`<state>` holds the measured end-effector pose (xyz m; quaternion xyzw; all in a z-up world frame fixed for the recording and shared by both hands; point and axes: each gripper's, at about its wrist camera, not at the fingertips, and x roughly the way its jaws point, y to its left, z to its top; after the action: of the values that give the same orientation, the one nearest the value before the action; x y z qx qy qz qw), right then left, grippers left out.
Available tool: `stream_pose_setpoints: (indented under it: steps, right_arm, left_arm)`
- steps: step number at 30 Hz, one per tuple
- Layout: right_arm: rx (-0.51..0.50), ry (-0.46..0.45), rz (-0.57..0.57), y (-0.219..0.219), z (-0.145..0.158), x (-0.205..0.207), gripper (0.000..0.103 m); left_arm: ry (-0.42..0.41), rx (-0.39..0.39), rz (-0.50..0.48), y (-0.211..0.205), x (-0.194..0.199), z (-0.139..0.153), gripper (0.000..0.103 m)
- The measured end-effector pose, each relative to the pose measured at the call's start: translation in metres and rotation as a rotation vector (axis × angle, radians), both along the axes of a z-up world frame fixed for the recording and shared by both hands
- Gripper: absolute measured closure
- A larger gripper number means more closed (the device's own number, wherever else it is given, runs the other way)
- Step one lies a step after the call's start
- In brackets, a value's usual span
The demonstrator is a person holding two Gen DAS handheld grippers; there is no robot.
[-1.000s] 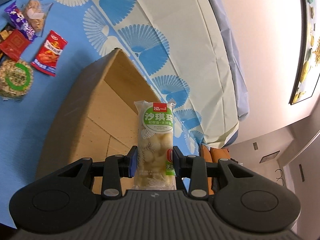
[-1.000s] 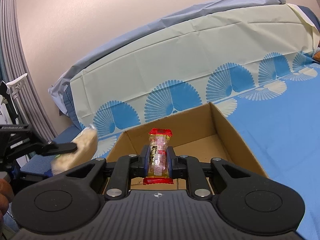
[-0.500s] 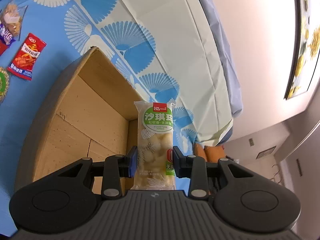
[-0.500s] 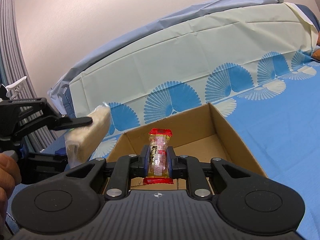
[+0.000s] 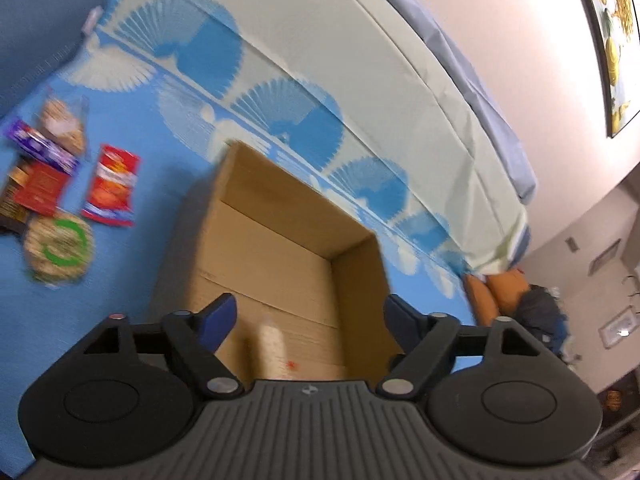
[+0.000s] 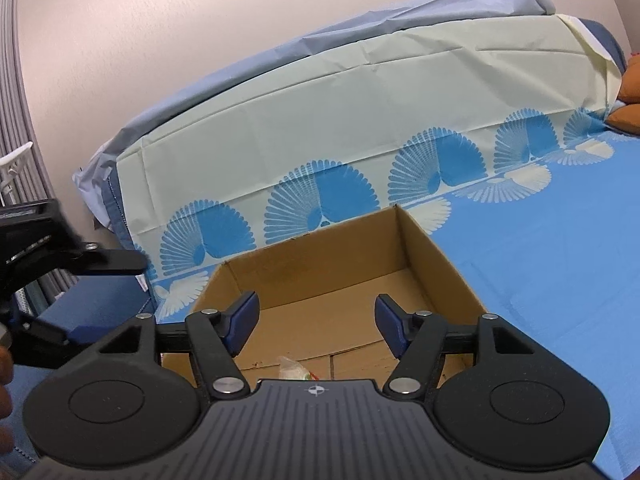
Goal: Organize snacks
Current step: 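Drop the candy into the box with the right gripper while the left gripper drops the pastry bag in, then grasp the silver stick pack with the left gripper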
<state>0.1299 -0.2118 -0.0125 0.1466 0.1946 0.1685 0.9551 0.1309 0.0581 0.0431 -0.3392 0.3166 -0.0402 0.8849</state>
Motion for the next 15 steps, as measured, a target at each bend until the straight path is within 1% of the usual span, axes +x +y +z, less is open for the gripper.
stream_pose_setpoints:
  steps: [2, 4, 6, 8, 9, 10, 12, 15]
  right_arm:
    - [-0.012, -0.006, -0.001, 0.002, 0.000, -0.001, 0.034]
    - [-0.024, -0.012, -0.001, 0.003, -0.001, -0.001, 0.034]
    - [-0.035, -0.017, -0.002, 0.005, -0.001, -0.002, 0.034]
    - [-0.044, -0.019, -0.006, 0.008, 0.000, -0.003, 0.033]
    - [-0.048, -0.019, -0.008, 0.008, 0.000, -0.004, 0.033]
    - [-0.051, -0.018, -0.011, 0.010, 0.000, -0.004, 0.032]
    - [-0.056, -0.017, -0.012, 0.011, 0.000, -0.005, 0.030]
    - [-0.071, -0.012, -0.013, 0.014, 0.000, -0.005, 0.028]
  left_arm:
    - [0.033, 0.014, 0.013, 0.012, -0.004, -0.004, 0.017]
    - [0.100, 0.035, 0.041, 0.029, -0.009, -0.013, 0.017]
    - [0.171, 0.102, 0.033, 0.043, -0.011, -0.021, 0.017]
    - [0.237, 0.200, 0.022, 0.052, -0.015, -0.031, 0.017]
    - [0.257, 0.251, 0.012, 0.057, -0.018, -0.035, 0.015]
    - [0.264, 0.294, 0.001, 0.061, -0.022, -0.039, 0.013]
    - [0.272, 0.374, -0.014, 0.069, -0.031, -0.044, 0.000]
    - [0.248, 0.452, 0.010, 0.085, -0.045, -0.052, 0.000]
